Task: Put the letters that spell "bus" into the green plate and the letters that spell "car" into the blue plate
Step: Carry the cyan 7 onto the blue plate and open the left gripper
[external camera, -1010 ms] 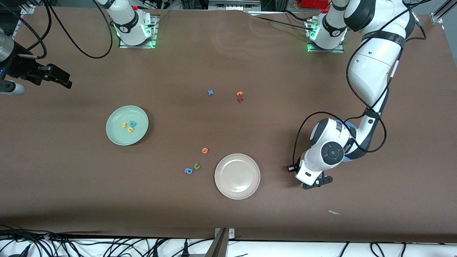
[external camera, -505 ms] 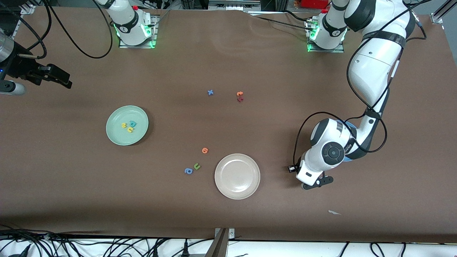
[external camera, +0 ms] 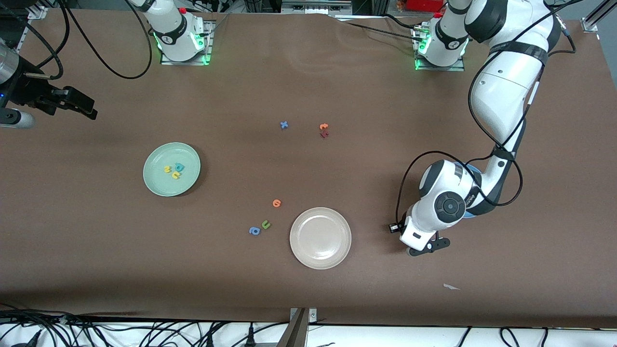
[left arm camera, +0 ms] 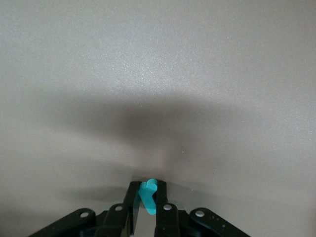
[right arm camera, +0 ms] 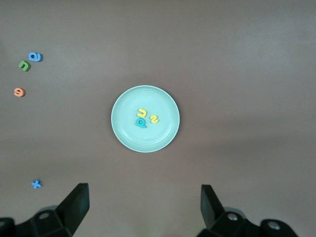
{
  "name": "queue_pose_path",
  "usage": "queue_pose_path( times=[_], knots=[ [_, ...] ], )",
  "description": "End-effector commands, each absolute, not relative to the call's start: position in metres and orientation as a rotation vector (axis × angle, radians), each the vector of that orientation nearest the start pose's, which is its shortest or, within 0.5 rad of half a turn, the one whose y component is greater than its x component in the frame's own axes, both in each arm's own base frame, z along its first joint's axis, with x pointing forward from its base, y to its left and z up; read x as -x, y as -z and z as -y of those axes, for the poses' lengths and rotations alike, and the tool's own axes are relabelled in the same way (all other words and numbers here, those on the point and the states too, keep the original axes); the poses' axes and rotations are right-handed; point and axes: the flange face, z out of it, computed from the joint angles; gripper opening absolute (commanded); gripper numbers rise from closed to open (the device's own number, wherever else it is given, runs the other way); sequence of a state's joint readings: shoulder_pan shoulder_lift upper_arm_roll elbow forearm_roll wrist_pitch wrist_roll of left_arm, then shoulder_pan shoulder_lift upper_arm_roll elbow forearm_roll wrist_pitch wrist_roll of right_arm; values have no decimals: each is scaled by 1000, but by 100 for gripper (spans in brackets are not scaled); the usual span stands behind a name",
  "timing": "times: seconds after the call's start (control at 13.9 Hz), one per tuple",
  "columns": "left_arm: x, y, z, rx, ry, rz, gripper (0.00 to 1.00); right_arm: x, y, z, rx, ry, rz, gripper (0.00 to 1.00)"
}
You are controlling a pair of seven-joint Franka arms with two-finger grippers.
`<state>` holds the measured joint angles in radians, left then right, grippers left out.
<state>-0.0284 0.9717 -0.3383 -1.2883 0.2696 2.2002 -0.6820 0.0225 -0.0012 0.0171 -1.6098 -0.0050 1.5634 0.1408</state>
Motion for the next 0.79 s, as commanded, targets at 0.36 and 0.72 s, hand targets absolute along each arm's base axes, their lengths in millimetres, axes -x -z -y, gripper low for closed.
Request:
queue_pose_path(
  times=[0.36, 0.72],
  knots=[
    [-720, -233, 137, 3103, -236, 248, 5, -552, -613, -21, 3148, -71, -138, 100],
    [-698, -250, 64, 3004, -565, 22, 5, -552, -613, -21, 3148, -71, -138, 100]
  ],
)
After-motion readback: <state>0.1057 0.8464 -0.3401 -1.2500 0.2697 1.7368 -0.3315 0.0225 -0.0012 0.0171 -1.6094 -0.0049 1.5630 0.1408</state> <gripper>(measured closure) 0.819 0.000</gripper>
